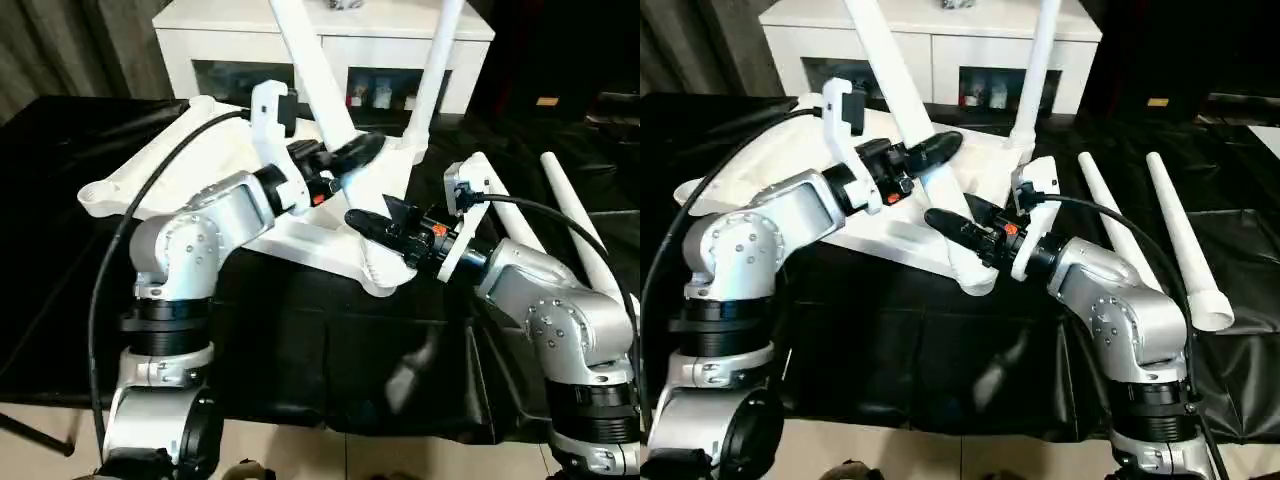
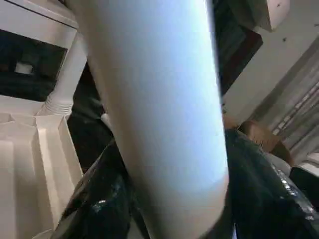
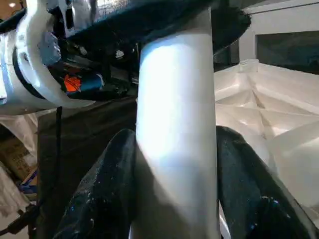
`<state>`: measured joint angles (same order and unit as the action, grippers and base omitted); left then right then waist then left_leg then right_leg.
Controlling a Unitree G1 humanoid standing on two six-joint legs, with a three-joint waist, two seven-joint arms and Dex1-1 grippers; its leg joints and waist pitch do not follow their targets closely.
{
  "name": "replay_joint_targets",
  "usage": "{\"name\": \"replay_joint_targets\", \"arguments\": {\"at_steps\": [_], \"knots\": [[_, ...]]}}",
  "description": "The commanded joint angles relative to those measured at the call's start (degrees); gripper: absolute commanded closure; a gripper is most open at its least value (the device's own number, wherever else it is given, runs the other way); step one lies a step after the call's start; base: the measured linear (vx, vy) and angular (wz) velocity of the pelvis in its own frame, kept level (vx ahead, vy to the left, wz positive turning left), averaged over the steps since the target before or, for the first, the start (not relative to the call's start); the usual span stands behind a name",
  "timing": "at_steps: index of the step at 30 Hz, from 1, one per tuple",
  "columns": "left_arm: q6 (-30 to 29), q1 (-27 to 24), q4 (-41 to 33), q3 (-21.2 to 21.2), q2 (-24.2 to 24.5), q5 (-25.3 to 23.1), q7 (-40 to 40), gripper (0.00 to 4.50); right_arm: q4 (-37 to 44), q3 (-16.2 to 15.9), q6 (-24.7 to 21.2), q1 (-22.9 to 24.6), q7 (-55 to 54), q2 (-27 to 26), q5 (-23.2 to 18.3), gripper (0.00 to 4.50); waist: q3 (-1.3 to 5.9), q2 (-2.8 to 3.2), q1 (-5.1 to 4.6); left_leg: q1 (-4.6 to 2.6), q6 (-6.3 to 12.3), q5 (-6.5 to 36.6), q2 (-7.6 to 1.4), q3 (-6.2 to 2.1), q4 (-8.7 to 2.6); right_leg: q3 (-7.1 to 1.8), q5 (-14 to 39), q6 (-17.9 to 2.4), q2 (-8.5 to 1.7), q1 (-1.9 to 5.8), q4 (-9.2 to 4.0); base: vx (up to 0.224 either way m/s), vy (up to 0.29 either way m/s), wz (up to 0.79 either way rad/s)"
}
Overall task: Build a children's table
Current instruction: Pick table leg
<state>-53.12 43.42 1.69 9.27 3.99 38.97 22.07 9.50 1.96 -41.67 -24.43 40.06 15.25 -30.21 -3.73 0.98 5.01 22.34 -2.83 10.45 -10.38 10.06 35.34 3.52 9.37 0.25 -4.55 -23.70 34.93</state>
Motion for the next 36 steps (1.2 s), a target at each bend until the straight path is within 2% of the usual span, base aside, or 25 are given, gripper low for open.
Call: {"name": "replay_joint_targets", "arguments": {"at_steps": [1,4,6,7,12,13,14,15,16,19,22,23,26,30,32,33,34,35,36], "knots": [[-0.29,0.70,-0.02,0.34,0.74,-0.50,0.18,2.22,-0.15,0.30,1.11,-0.91,0.24,0.14,-0.08,2.64,4.54,-0.94,0.03,-0.91,0.83,7.29,-2.03,-0.61,-4.20,-2.32,12.98,-10.78,-3.27,3.15,-3.90,0.000,0.000,0.00],[-0.39,0.69,-0.08,0.53,0.77,0.08,0.23,2.37,-0.93,-0.43,1.58,-1.64,0.79,0.73,0.20,2.64,4.54,-0.96,0.14,-0.93,0.90,7.27,-2.03,-0.60,-4.18,-2.33,12.73,-10.79,-3.27,3.19,-3.86,0.000,0.000,0.00],[-0.61,0.04,-0.55,0.51,0.65,0.67,0.44,2.39,-1.20,-0.72,2.16,-1.47,0.93,0.81,0.45,2.64,4.54,-0.49,0.12,-0.98,0.72,7.44,-2.04,-0.62,-4.15,-2.33,12.61,-10.78,-3.25,3.10,-3.88,0.000,0.000,0.00],[-0.66,0.05,-0.20,0.64,0.49,1.06,0.50,2.40,-1.96,-0.81,2.62,-1.88,1.02,0.93,0.78,2.64,4.60,-0.79,-0.02,-0.92,0.68,7.27,-2.00,-0.57,-4.14,-2.32,11.73,-11.03,-3.16,3.20,-3.80,0.000,0.000,0.00],[1.60,2.08,2.33,-0.12,0.27,0.33,1.52,2.49,-5.09,-1.08,4.15,-4.77,1.75,2.73,2.65,2.64,4.53,-0.76,-0.30,-1.01,0.73,8.05,-1.88,-0.50,-4.07,-2.31,13.08,-10.87,-3.06,3.24,-4.09,0.000,0.000,0.00],[1.93,2.42,2.75,-0.13,0.31,0.13,1.55,2.50,-5.49,-1.15,4.06,-5.30,1.55,3.05,2.98,2.29,4.63,-0.70,-0.42,-1.13,0.70,7.95,-1.94,-0.48,-4.00,-2.35,13.03,-10.71,-3.09,3.23,-4.06,0.000,0.000,0.00],[2.59,3.25,3.52,-0.28,0.19,-0.31,1.56,2.50,-6.10,-0.93,3.39,-6.25,1.23,4.06,3.36,2.08,4.60,-2.05,-0.87,-1.12,1.13,7.66,-1.97,-0.20,-3.97,-2.41,12.98,-10.50,-2.86,3.14,-4.24,0.000,0.000,0.00],[2.79,3.47,3.67,-0.23,0.20,-0.38,1.56,2.50,-6.04,-0.91,2.72,-6.51,1.29,4.51,3.26,2.08,4.68,-1.36,-0.48,-1.32,1.25,6.84,-1.97,-0.34,-3.92,-2.41,12.81,-10.67,-3.01,3.17,-3.89,0.000,0.000,0.00],[3.47,3.54,3.75,-0.44,0.26,-0.66,1.51,2.51,-5.62,-0.79,1.03,-6.71,1.66,6.32,3.21,1.92,4.55,-1.69,-0.55,-1.09,1.46,5.97,-2.10,-0.39,-3.96,-2.42,12.30,-10.84,-3.11,3.29,-3.72,0.000,0.000,0.00],[4.00,3.26,3.51,-0.26,0.43,-0.85,1.18,2.57,-5.19,-1.54,0.04,-6.51,1.50,8.71,4.66,1.78,4.63,-1.62,-0.64,-1.11,1.35,5.91,-2.11,-0.38,-3.91,-2.41,11.45,-10.89,-2.99,3.34,-3.76,0.000,0.000,0.00],[4.09,3.16,3.50,0.02,0.77,-0.56,1.43,2.60,-5.03,-2.40,-0.25,-6.21,1.58,9.93,5.79,1.71,4.72,-1.45,-0.66,-1.10,1.62,5.98,-2.01,-0.37,-3.82,-2.41,9.61,-11.87,-3.03,3.41,-3.58,0.000,0.000,0.00],[4.00,3.32,3.55,0.19,1.02,-0.30,1.64,2.61,-5.06,-2.59,-0.44,-6.13,1.88,10.44,5.98,1.71,4.70,-1.80,-0.79,-1.07,1.78,6.20,-1.97,-0.26,-3.79,-2.42,9.86,-11.87,-2.97,3.45,-3.75,0.000,0.000,0.00],[4.19,4.47,3.87,0.52,3.00,0.15,3.65,2.62,-5.01,-4.55,-0.11,-6.22,3.14,12.74,6.87,1.71,4.60,-1.93,-0.82,-1.09,1.59,7.18,-1.95,-0.30,-3.82,-2.37,12.33,-11.43,-2.98,3.42,-3.95,0.000,0.000,0.00],[4.11,4.63,3.76,0.30,3.82,0.02,4.09,2.62,-5.61,-6.60,1.28,-5.88,4.10,13.89,8.28,1.71,4.56,-1.78,-0.87,-1.11,1.20,7.46,-2.05,-0.44,-3.85,-2.34,12.77,-11.33,-3.07,3.39,-3.77,0.000,0.000,0.00],[3.88,4.41,3.31,0.21,3.96,0.17,4.28,2.62,-5.61,-7.21,1.87,-5.75,4.36,13.99,8.89,1.71,4.57,-1.92,-0.98,-1.09,1.24,7.45,-2.06,-0.38,-3.82,-2.36,12.54,-11.54,-3.09,3.37,-3.78,0.000,0.000,0.00],[3.60,4.09,2.73,0.23,3.98,0.42,4.30,2.62,-5.66,-7.75,2.32,-5.71,4.58,14.00,9.37,1.71,4.58,-1.26,-1.01,-1.08,1.17,7.31,-2.05,-0.46,-3.80,-2.37,11.94,-11.89,-3.08,3.35,-3.71,0.000,0.000,0.00],[3.31,3.78,2.24,0.25,3.85,0.88,4.55,2.62,-5.86,-8.24,2.75,-5.78,4.75,14.01,9.73,1.71,4.65,-1.94,-1.20,-1.04,1.36,7.28,-2.04,-0.36,-3.76,-2.35,11.19,-12.11,-2.99,3.45,-3.74,0.000,0.000,0.00],[3.27,3.74,2.18,0.25,3.83,0.94,4.58,2.62,-5.90,-8.30,2.80,-5.79,4.78,14.02,9.77,1.71,4.68,-1.98,-1.12,-1.08,1.44,7.16,-2.11,-0.41,-3.79,-2.35,10.92,-12.37,-3.07,3.48,-3.59,0.000,0.000,0.00],[3.44,3.66,2.15,0.03,3.70,0.83,4.54,2.62,-6.20,-8.68,3.15,-5.94,4.95,14.21,9.94,1.71,4.65,-1.55,-1.11,-1.07,1.58,6.81,-2.10,-0.44,-3.77,-2.37,10.40,-12.68,-3.05,3.46,-3.47,0.000,0.000,0.00]]}}
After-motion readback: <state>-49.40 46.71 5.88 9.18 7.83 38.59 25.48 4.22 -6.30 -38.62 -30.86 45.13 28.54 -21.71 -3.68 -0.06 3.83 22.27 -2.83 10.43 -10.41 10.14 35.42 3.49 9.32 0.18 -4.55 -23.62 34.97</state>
